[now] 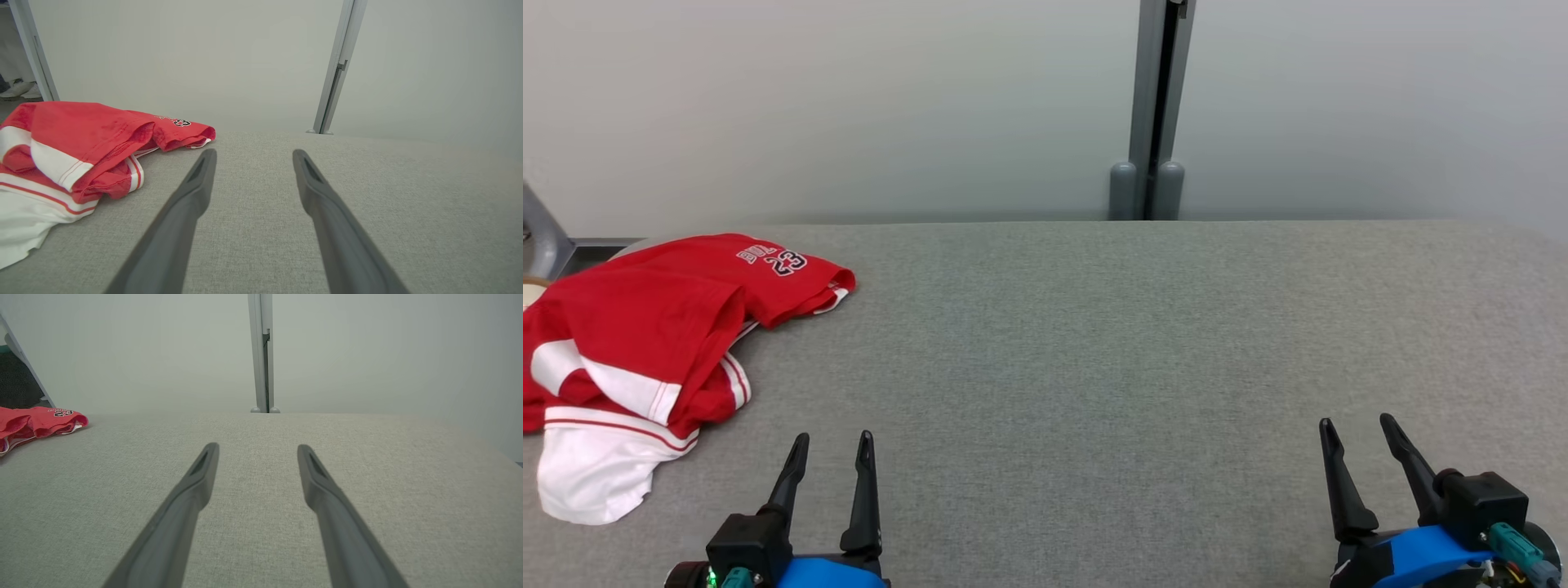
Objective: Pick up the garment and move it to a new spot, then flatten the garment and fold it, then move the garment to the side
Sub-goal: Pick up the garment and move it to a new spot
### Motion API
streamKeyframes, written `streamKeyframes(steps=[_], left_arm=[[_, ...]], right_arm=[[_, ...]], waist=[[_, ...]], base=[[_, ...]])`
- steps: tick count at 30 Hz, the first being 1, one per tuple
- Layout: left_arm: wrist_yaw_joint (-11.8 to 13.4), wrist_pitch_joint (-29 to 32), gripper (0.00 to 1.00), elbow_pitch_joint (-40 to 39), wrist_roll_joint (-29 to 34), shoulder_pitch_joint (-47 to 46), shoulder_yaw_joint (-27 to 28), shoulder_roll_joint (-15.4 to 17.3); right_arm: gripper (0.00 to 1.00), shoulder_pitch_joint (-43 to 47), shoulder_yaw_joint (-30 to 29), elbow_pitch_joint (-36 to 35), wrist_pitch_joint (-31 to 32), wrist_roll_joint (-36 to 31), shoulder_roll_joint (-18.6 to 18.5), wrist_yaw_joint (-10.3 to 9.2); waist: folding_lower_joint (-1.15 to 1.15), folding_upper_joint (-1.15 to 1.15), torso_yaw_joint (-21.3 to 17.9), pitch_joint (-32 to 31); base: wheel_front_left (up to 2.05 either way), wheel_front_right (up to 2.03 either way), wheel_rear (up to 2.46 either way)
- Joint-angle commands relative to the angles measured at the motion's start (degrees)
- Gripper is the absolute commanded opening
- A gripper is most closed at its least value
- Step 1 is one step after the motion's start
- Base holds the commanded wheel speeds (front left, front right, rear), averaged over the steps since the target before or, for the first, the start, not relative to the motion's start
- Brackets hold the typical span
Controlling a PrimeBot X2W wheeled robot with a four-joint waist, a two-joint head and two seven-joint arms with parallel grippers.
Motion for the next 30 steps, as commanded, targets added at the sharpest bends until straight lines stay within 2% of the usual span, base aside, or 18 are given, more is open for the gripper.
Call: streamKeyframes(steps=[1,6,23,30], left_arm=[[0.1,0.0,1.00,0.0,0.1,-0.9,0.0,0.3],[0.4,-0.3,1.00,0.2,-0.2,-1.1,0.3,0.5],[2.5,0.5,1.00,-2.4,-0.9,1.7,1.4,1.7],[2.8,0.3,1.00,-3.1,-1.8,2.6,2.1,2.2]], right_arm=[[1.00,0.8,0.0,-0.3,-0.3,0.2,-0.3,0.03],[1.00,1.2,0.0,-0.8,-0.4,-0.1,-0.3,0.03],[1.00,1.0,0.7,-1.5,-0.8,0.4,-0.3,0.03],[1.00,0.0,1.6,-1.7,-0.8,-0.2,-0.3,0.03]], waist=[[0.00,0.00,0.5,0.0],[0.00,0.00,4.3,0.0],[0.00,0.00,23.0,0.3],[0.00,0.00,27.6,0.4]], base=[[0.00,0.00,0.00],[0.00,0.00,0.00],[0.00,0.00,0.00],[0.00,0.00,0.00]])
